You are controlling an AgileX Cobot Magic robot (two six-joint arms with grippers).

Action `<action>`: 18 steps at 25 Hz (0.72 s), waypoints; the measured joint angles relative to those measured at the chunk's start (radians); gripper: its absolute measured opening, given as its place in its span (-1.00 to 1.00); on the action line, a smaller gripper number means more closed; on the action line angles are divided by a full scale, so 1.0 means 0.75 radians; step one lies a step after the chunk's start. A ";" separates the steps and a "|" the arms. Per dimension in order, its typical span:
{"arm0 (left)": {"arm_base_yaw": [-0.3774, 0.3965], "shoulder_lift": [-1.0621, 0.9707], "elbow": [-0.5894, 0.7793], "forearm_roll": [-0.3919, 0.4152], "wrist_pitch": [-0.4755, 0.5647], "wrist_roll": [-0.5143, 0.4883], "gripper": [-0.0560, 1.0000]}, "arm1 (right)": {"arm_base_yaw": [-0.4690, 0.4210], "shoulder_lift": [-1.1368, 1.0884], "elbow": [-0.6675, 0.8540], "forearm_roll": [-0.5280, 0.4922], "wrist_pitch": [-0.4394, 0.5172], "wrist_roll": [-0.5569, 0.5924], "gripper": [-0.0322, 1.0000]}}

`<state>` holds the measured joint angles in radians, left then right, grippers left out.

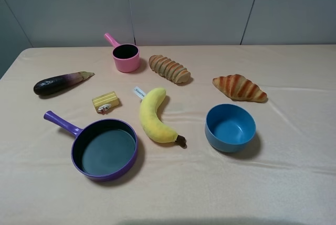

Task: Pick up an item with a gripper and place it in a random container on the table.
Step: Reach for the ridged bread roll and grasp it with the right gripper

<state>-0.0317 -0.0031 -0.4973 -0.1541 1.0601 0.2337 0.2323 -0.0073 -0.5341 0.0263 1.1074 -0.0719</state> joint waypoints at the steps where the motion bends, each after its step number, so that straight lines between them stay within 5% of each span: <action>1: 0.000 0.000 0.000 0.000 0.000 0.000 0.98 | 0.000 0.000 0.000 0.000 0.000 0.000 0.41; 18: 0.000 0.000 0.000 0.000 0.000 0.000 0.98 | 0.000 0.000 0.000 0.000 0.000 0.000 0.41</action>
<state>-0.0317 -0.0031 -0.4973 -0.1541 1.0601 0.2337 0.2323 -0.0073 -0.5341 0.0263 1.1074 -0.0719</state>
